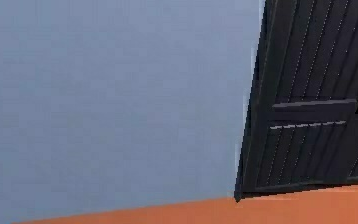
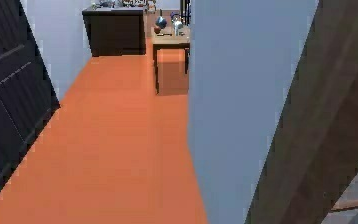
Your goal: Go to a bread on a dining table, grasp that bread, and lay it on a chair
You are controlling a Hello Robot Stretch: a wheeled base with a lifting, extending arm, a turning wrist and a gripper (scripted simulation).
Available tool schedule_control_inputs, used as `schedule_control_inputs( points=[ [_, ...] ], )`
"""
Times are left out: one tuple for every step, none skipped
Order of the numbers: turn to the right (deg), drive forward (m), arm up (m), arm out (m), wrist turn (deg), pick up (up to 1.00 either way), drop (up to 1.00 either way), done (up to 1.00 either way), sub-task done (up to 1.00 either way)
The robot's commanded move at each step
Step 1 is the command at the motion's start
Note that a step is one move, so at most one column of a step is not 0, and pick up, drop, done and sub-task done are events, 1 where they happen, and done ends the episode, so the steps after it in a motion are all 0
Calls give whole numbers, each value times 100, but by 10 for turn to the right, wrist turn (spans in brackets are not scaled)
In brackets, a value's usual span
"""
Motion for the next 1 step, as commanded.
schedule_control_inputs(
  points=[
    [450,0,0,0,0,0,0,0,0]
  ],
)
